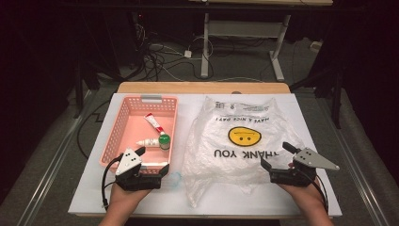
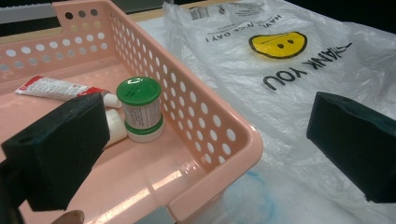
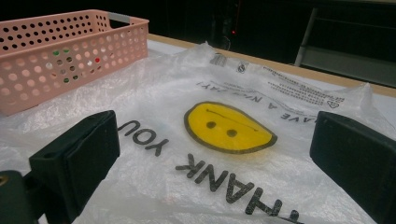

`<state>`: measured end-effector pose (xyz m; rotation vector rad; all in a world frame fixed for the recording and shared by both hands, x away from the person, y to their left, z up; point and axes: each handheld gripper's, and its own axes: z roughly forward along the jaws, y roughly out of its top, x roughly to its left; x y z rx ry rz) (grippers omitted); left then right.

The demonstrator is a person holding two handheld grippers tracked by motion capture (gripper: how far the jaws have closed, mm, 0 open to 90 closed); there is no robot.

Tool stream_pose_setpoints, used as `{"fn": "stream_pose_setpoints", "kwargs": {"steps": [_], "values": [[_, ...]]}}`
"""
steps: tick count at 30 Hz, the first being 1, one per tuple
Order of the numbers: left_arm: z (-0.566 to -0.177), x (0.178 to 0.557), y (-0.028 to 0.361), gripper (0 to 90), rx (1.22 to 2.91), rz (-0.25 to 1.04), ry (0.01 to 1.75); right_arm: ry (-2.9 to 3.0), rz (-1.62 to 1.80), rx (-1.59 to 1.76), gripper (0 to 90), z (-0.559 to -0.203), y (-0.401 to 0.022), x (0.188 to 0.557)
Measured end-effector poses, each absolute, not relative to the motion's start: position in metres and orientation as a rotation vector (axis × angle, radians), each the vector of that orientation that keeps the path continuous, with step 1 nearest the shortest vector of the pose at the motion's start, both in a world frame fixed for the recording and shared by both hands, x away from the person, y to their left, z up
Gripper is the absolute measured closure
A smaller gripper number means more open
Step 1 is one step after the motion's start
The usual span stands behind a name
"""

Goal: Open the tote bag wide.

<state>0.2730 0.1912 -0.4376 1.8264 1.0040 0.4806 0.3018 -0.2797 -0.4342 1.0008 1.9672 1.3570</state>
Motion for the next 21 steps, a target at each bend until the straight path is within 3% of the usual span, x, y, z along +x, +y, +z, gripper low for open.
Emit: {"fn": "stream_pose_setpoints", "kwargs": {"steps": [13, 21], "values": [[-0.437, 0.274, 0.191, 0.0, 1.820, 0.483, 1.000, 1.963, 1.333, 1.036, 4.0, -0.429, -0.292, 0.303], [-0.438, 0.276, 0.190, 0.0, 1.823, 0.478, 1.006, 1.919, 1.214, 1.172, 17.5, -0.433, -0.332, 0.312]]}}
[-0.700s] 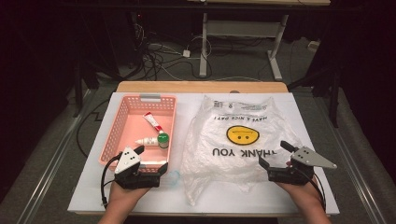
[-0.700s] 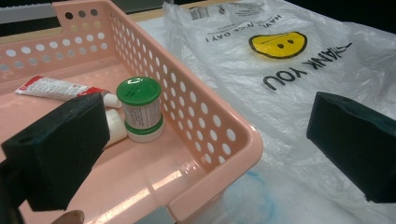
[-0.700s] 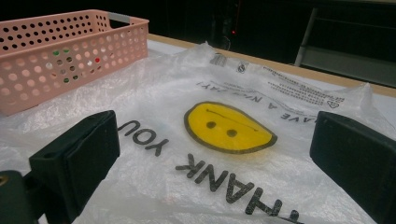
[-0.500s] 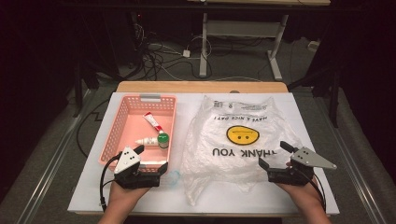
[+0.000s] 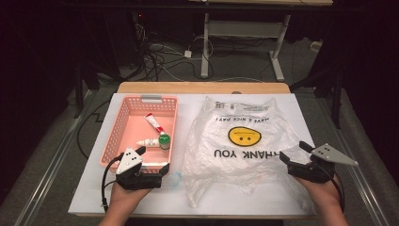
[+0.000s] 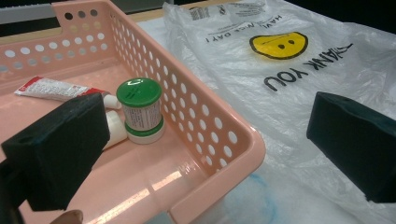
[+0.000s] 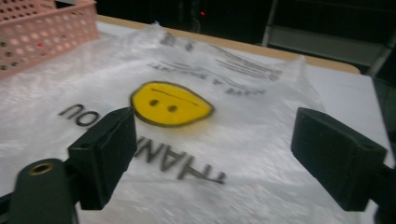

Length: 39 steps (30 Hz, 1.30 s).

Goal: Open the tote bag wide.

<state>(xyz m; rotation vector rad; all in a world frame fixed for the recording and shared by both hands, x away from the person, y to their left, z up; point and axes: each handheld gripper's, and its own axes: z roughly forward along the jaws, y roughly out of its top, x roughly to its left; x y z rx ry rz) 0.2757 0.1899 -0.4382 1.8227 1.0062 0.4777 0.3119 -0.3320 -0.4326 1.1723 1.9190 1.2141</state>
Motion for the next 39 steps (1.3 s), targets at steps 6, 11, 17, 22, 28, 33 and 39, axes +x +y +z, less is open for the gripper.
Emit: {"fn": "stream_pose_setpoints", "kwargs": {"steps": [6, 11, 17, 22, 28, 33, 39], "values": [[-0.438, 0.274, 0.190, 0.0, 1.823, 0.480, 1.001, 1.878, 1.194, 1.285, 21.8, -0.437, -0.358, 0.317], [-0.438, 0.275, 0.189, 0.0, 1.821, 0.476, 1.004, 1.847, 1.156, 1.381, 25.9, -0.444, -0.380, 0.321], [-0.438, 0.275, 0.190, 0.0, 1.821, 0.474, 1.004, 1.859, 1.107, 1.519, 33.1, -0.457, -0.398, 0.328], [-0.438, 0.275, 0.190, 0.0, 1.821, 0.469, 1.005, 1.894, 1.081, 1.577, 35.9, -0.465, -0.401, 0.333], [-0.439, 0.276, 0.191, 0.0, 1.828, 0.471, 1.019, 1.971, 1.033, 1.621, 43.3, -0.473, -0.399, 0.339], [-0.438, 0.276, 0.191, 0.0, 1.826, 0.477, 1.019, 2.007, 1.009, 1.612, 56.7, -0.474, -0.396, 0.339], [-0.438, 0.277, 0.189, 0.0, 1.852, 0.496, 1.002, 2.094, 0.974, 1.532, 88.9, -0.475, -0.390, 0.336]]}}
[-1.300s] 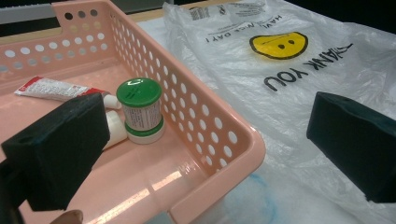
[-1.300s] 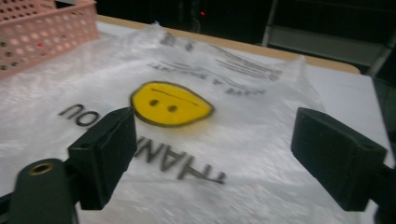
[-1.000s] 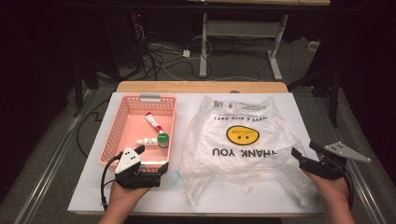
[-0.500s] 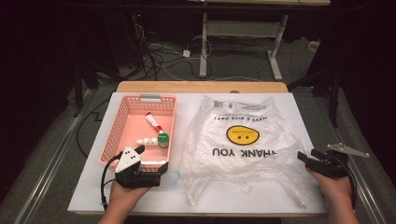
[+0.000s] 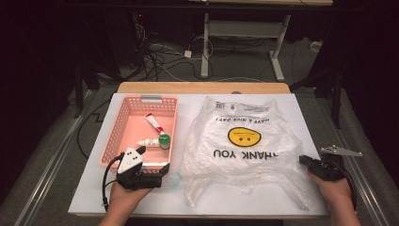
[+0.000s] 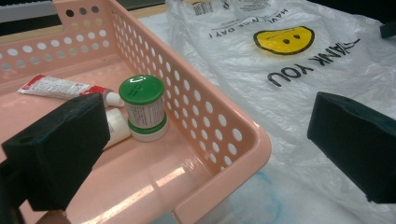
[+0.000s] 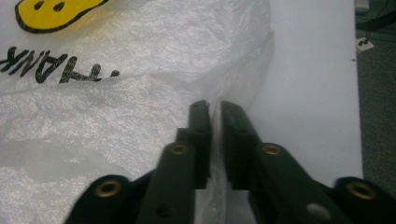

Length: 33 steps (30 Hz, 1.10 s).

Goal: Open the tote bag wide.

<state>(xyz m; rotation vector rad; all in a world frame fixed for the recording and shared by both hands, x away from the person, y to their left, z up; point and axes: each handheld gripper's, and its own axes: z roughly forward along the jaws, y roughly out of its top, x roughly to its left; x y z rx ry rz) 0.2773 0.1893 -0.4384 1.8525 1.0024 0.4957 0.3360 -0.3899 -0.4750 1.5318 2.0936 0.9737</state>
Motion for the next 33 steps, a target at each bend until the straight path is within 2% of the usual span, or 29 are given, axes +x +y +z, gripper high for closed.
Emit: {"fn": "stream_pose_setpoints", "kwargs": {"steps": [7, 19, 24, 25, 26, 27, 28, 29, 31, 33], "values": [[-0.432, 0.276, 0.196, 0.0, 1.817, 0.453, 1.014, 2.119, 0.984, 1.485, 90.0, -0.470, -0.376, 0.315], [-0.431, 0.276, 0.195, 0.0, 1.841, 0.433, 1.002, 2.174, 1.021, 1.414, 90.0, -0.466, -0.362, 0.254], [-0.429, 0.276, 0.197, 0.0, 1.845, 0.391, 1.024, 2.156, 1.036, 1.420, 65.1, -0.461, -0.368, 0.245], [-0.429, 0.276, 0.197, 0.0, 1.843, 0.384, 1.032, 2.156, 1.036, 1.420, 65.1, -0.461, -0.368, 0.245], [-0.429, 0.276, 0.197, 0.0, 1.842, 0.380, 1.033, 2.108, 1.075, 1.401, 57.3, -0.454, -0.372, 0.245], [-0.429, 0.276, 0.197, 0.0, 1.845, 0.379, 1.031, 2.108, 1.075, 1.401, 57.3, -0.454, -0.372, 0.245], [-0.429, 0.276, 0.197, 0.0, 1.847, 0.380, 1.027, 2.077, 1.107, 1.398, 50.6, -0.450, -0.377, 0.251], [-0.429, 0.276, 0.198, 0.0, 1.844, 0.384, 1.022, 2.068, 1.121, 1.400, 48.4, -0.449, -0.379, 0.258], [-0.430, 0.277, 0.197, 0.0, 1.838, 0.389, 1.018, 2.062, 1.132, 1.406, 46.8, -0.449, -0.381, 0.267], [-0.432, 0.277, 0.197, 0.0, 1.836, 0.390, 1.014, 2.038, 1.121, 1.412, 42.8, -0.448, -0.385, 0.295]]}}
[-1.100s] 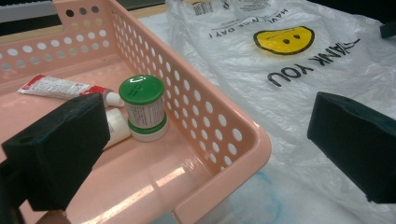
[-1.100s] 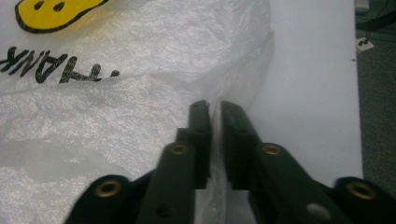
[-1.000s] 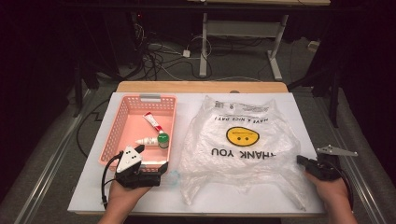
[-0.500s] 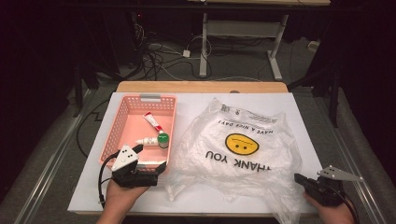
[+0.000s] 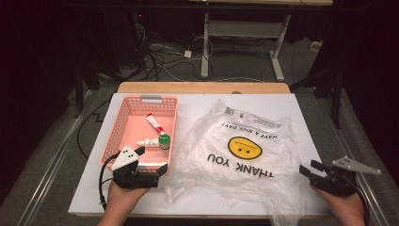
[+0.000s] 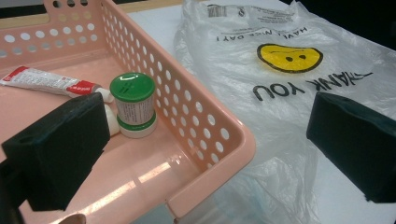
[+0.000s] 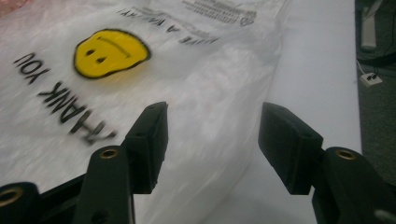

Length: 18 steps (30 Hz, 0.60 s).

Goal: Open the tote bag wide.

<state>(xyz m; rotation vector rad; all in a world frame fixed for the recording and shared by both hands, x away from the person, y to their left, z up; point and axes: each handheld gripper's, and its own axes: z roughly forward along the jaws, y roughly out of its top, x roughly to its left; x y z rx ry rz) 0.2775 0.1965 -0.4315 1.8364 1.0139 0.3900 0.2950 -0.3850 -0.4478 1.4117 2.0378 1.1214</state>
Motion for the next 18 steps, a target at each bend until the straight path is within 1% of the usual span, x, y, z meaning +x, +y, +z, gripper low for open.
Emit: {"fn": "stream_pose_setpoints", "kwargs": {"steps": [1, 2, 3, 4, 5, 6, 12, 13, 14, 15, 16, 18], "values": [[-0.433, 0.278, 0.196, 0.0, 1.844, 0.394, 1.013, 2.037, 1.115, 1.416, 41.5, -0.448, -0.386, 0.305], [-0.434, 0.278, 0.195, 0.0, 1.848, 0.396, 1.014, 2.037, 1.115, 1.416, 41.5, -0.448, -0.386, 0.305], [-0.434, 0.278, 0.195, 0.0, 1.849, 0.394, 1.016, 2.025, 1.115, 1.436, 38.9, -0.449, -0.388, 0.325], [-0.434, 0.278, 0.195, 0.0, 1.849, 0.395, 1.019, 2.025, 1.115, 1.436, 38.9, -0.449, -0.388, 0.325], [-0.434, 0.278, 0.196, 0.0, 1.846, 0.397, 1.021, 2.017, 1.108, 1.460, 37.2, -0.452, -0.389, 0.345], [-0.434, 0.278, 0.196, 0.0, 1.843, 0.399, 1.023, 2.017, 1.108, 1.460, 37.2, -0.452, -0.389, 0.345], [-0.432, 0.277, 0.196, 0.0, 1.836, 0.414, 1.019, 2.000, 1.092, 1.504, 34.3, -0.457, -0.385, 0.390], [-0.432, 0.277, 0.196, 0.0, 1.833, 0.409, 1.016, 2.009, 1.084, 1.522, 34.2, -0.460, -0.385, 0.403], [-0.432, 0.277, 0.196, 0.0, 1.835, 0.407, 1.015, 2.009, 1.084, 1.522, 34.2, -0.460, -0.385, 0.403], [-0.433, 0.277, 0.196, 0.0, 1.839, 0.408, 1.014, 2.023, 1.065, 1.539, 33.0, -0.464, -0.385, 0.415], [-0.433, 0.277, 0.195, 0.0, 1.844, 0.406, 1.011, 2.023, 1.065, 1.539, 33.0, -0.464, -0.385, 0.415], [-0.433, 0.277, 0.195, 0.0, 1.847, 0.407, 1.010, 2.029, 1.043, 1.552, 29.0, -0.468, -0.383, 0.430]]}}
